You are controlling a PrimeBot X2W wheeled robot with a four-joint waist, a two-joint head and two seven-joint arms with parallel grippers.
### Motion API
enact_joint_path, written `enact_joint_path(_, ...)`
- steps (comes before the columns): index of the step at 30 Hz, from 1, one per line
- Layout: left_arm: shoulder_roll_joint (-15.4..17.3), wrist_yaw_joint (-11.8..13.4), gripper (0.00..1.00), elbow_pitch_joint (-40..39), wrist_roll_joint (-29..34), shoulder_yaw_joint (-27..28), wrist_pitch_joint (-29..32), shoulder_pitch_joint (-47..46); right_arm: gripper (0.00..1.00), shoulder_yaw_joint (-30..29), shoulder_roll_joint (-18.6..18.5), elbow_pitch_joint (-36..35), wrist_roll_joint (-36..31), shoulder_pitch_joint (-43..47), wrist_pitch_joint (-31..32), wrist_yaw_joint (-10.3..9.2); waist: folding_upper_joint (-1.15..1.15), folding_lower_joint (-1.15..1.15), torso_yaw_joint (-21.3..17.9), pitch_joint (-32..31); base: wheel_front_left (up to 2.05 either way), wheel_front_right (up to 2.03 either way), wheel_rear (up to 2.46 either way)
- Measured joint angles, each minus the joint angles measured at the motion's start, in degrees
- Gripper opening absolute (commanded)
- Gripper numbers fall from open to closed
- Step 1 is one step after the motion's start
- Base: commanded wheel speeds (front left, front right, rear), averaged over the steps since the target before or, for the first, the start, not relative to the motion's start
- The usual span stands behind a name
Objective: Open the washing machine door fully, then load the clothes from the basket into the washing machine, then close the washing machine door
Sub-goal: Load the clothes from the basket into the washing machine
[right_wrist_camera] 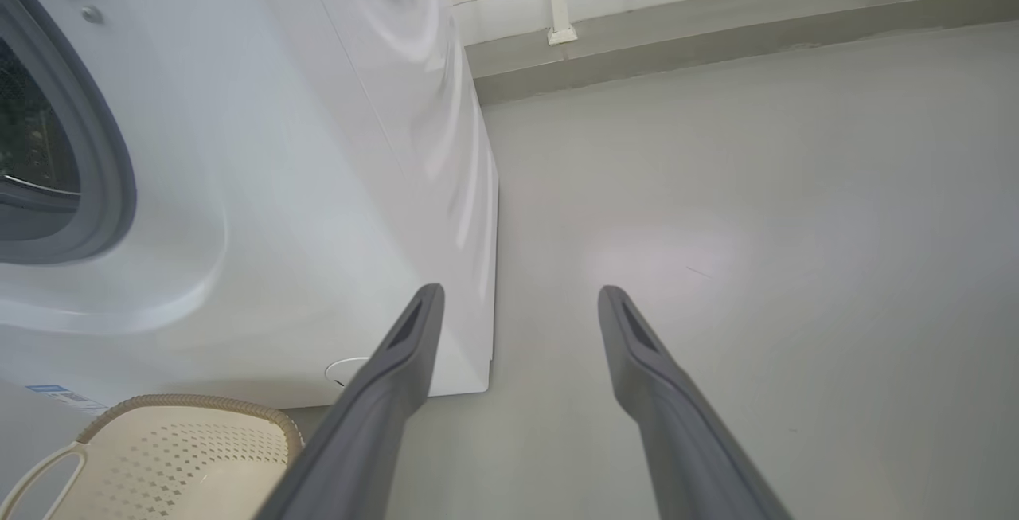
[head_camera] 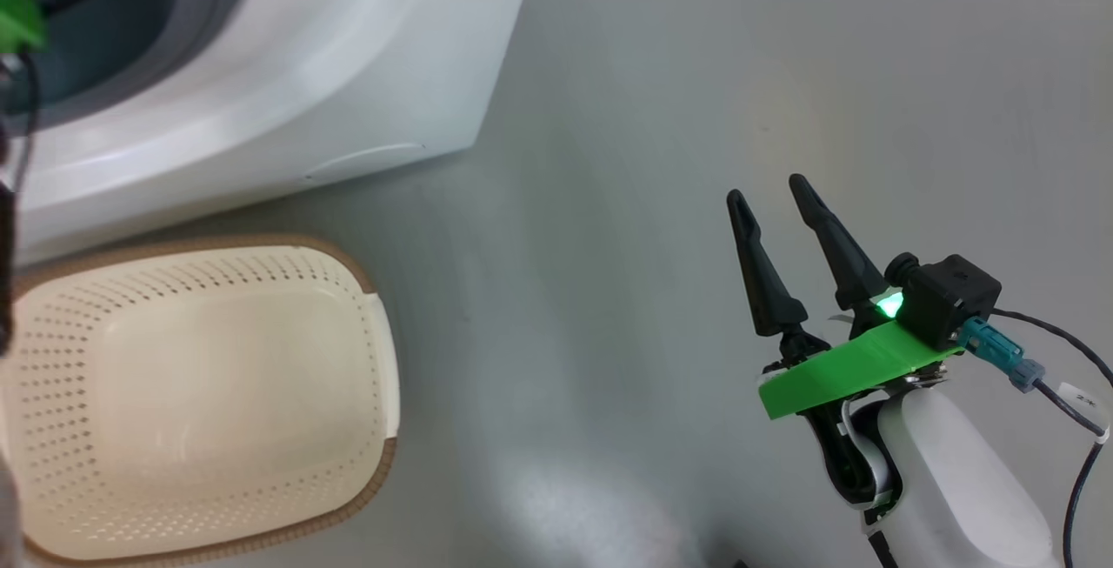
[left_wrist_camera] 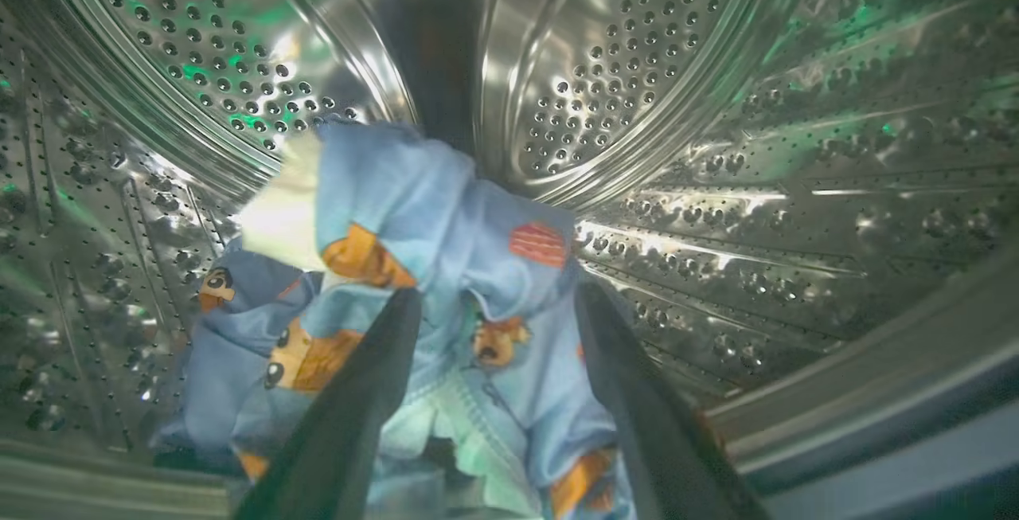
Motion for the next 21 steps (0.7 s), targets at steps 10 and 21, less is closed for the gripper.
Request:
enact_joint_path(10, -2.0, -0.4, 1.00, -7.2, -0.6, 0.4, -1.1, 12.1, 1.00, 0.2, -2.2, 1.9, 0.7, 0.1, 0.0, 0.00, 0.00, 0.00, 2.8, -7.0, 0.00, 0.00, 0.00)
enact_joint_path(21, -4.2, -0.2, 1.00, -19.1, 0.8, 4.6, -1.3, 29.9, 1.00, 1.6, -4.2, 4.2, 2.6, 2.5, 0.0, 0.00, 0.00, 0.00, 6.4, -16.0, 0.00, 0.00, 0.00)
